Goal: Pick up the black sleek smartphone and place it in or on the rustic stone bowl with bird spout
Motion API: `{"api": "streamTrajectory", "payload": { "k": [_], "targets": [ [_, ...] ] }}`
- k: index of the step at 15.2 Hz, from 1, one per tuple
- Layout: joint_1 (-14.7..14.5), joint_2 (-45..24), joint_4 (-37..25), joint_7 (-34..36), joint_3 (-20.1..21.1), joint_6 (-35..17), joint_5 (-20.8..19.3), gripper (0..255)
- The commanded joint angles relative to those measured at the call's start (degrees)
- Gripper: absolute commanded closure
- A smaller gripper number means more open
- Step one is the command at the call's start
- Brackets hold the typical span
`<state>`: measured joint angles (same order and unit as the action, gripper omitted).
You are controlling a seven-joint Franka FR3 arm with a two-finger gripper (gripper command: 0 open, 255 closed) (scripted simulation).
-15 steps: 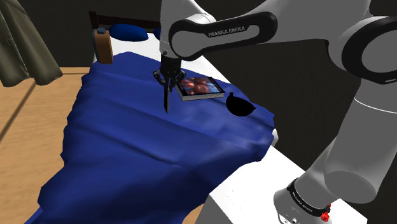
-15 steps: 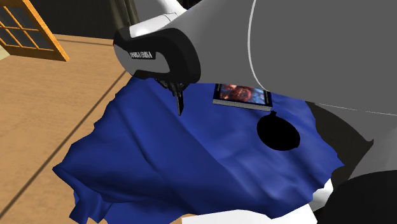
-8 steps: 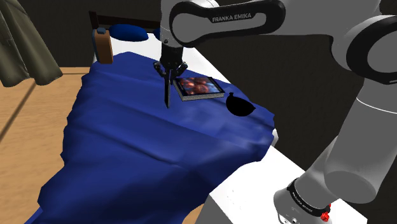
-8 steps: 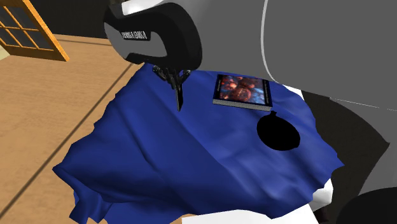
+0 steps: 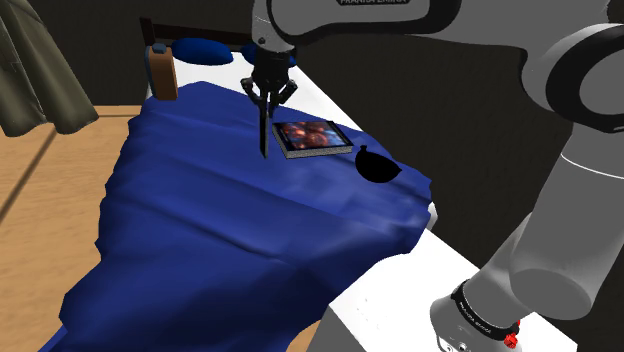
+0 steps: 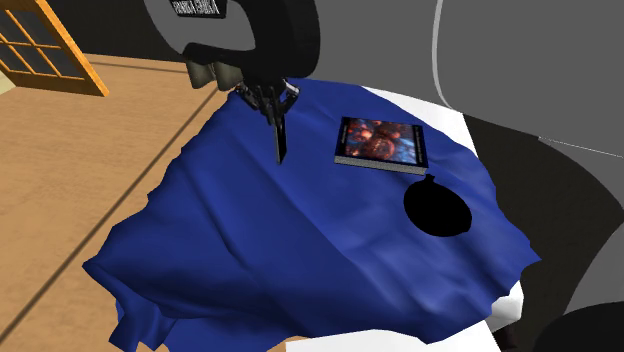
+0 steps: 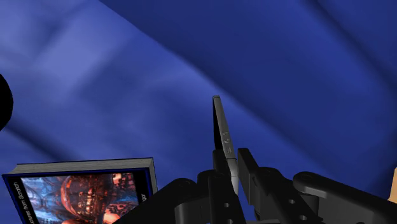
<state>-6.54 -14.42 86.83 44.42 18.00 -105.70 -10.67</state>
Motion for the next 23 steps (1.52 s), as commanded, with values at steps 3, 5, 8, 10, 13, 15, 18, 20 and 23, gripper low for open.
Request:
{"api": "streamTrajectory", "payload": {
  "k": [3, 5, 8, 10, 13, 15, 18, 20, 23],
  "targets": [
    [-0.3, -0.2, -3.3, -0.2, 0.1, 3.1, 0.0, 255],
    [-0.4, -0.4, -5.1, -0.3, 0.2, 4.7, 0.0, 255],
    [0.5, 1.4, -4.1, -1.5, -0.1, 5.3, 0.7, 255],
    [2.4, 5.3, 0.3, -3.9, -0.7, 4.3, 2.2, 255],
    [4.9, 10.5, 5.9, -7.7, -2.1, 3.3, 4.2, 255],
    [6.2, 13.8, 9.2, -10.3, -3.2, 3.0, 5.4, 255],
    [8.1, 18.2, 13.3, -14.3, -5.2, 2.8, 6.8, 255],
    [9.2, 20.8, 15.7, -17.0, -6.7, 2.8, 7.6, 255],
    [10.7, 24.4, 18.6, -21.1, -9.0, 3.2, 8.4, 255]
  ]
}}
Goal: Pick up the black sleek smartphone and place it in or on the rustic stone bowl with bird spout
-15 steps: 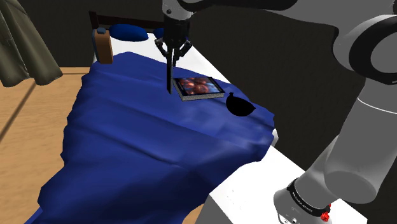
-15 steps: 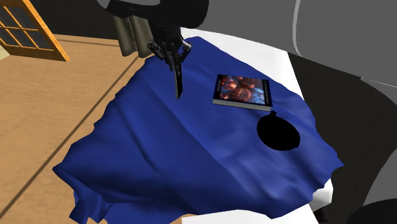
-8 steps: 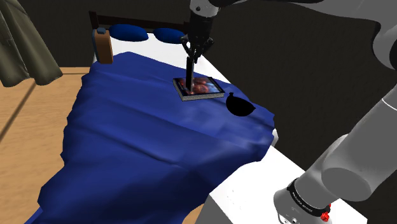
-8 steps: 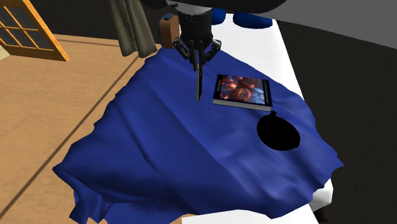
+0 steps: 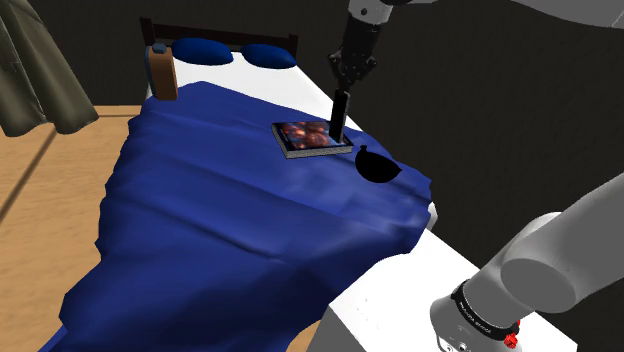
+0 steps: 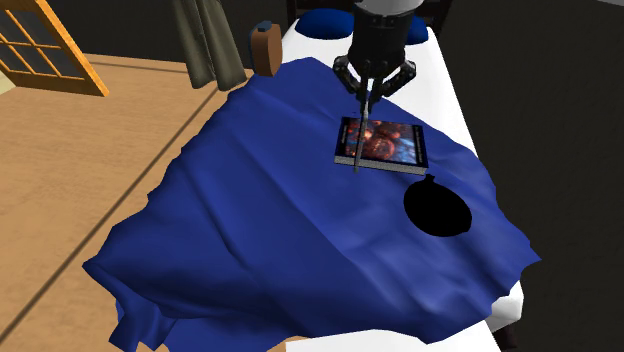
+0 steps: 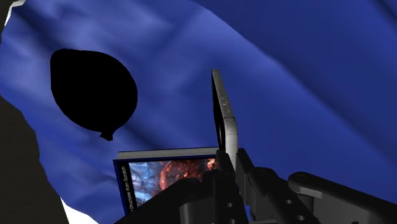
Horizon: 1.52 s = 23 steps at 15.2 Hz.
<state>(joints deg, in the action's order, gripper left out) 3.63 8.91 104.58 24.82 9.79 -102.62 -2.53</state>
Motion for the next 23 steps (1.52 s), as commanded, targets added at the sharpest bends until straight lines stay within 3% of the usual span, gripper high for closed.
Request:
{"api": "streamTrajectory", "payload": {
  "k": [1, 9, 17, 23],
  "targets": [
    [1.0, 2.2, 1.7, -2.8, -1.6, 0.3, 0.4, 255],
    [4.7, 8.8, 6.0, -13.6, -8.6, 2.3, 0.6, 255],
    [8.3, 11.8, 6.0, -24.2, -15.9, 4.8, -0.5, 255],
    [8.4, 12.8, 11.5, -24.0, -15.9, 0.2, -0.6, 255]
  ]
}}
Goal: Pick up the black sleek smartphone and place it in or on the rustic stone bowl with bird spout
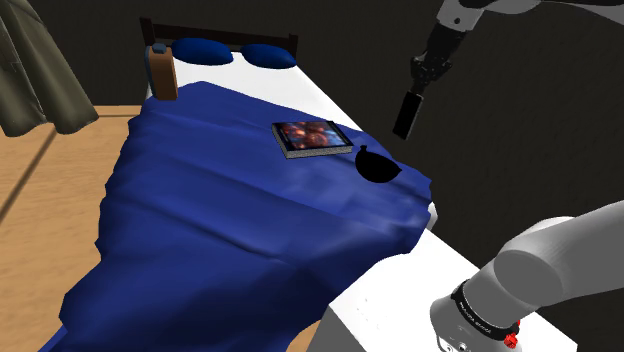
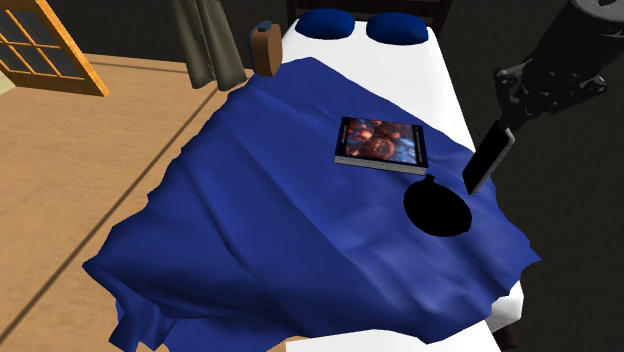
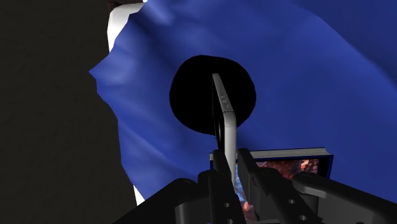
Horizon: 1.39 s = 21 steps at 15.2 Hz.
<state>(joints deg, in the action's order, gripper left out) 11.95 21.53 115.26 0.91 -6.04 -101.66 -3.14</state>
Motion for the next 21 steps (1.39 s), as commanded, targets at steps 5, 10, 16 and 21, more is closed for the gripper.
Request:
{"api": "streamTrajectory", "payload": {
  "k": [5, 10, 16, 21],
  "targets": [
    [0.1, 0.6, 5.1, 0.0, -0.2, -4.6, -0.2, 255],
    [0.2, 0.8, 9.1, 0.1, -0.3, -8.4, -0.3, 255],
    [0.2, 0.5, 13.5, 0.2, -0.4, -13.0, -0.4, 255],
    [0.3, -0.1, 17.3, 0.2, -0.6, -17.5, -0.5, 255]
  ]
}}
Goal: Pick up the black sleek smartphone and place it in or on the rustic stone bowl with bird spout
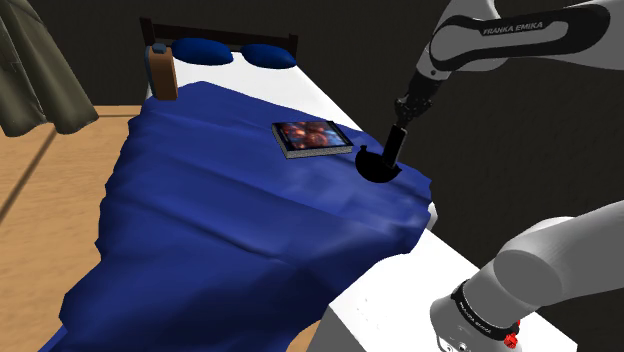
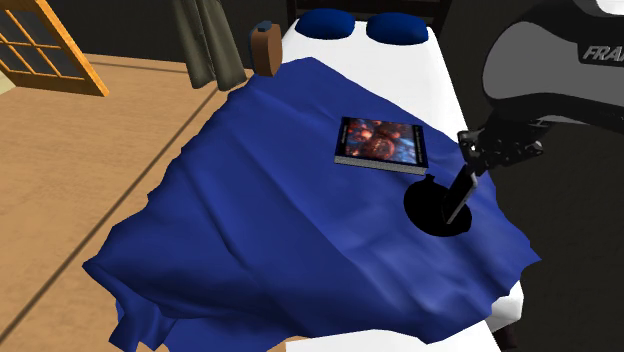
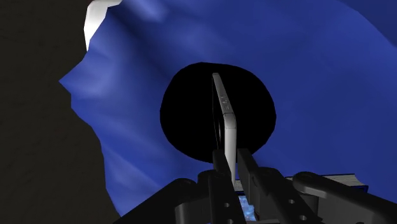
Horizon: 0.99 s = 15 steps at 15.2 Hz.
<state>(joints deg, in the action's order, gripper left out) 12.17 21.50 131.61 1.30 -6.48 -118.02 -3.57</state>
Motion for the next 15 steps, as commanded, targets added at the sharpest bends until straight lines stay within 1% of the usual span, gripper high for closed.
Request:
{"api": "streamTrajectory", "payload": {
  "k": [1, 8, 9, 14, 15],
  "targets": [
    [0.1, -0.1, 1.0, -0.2, -0.2, -1.1, 0.0, 255],
    [0.1, -0.1, 0.9, -0.2, -0.2, -1.1, 0.0, 255],
    [0.1, -0.1, 0.9, -0.2, -0.2, -1.1, 0.0, 0],
    [0.1, -0.1, 0.9, -0.2, -0.2, -1.1, 0.0, 0],
    [0.1, 0.6, -0.4, -0.1, 0.0, 0.9, 0.0, 0]
  ]
}}
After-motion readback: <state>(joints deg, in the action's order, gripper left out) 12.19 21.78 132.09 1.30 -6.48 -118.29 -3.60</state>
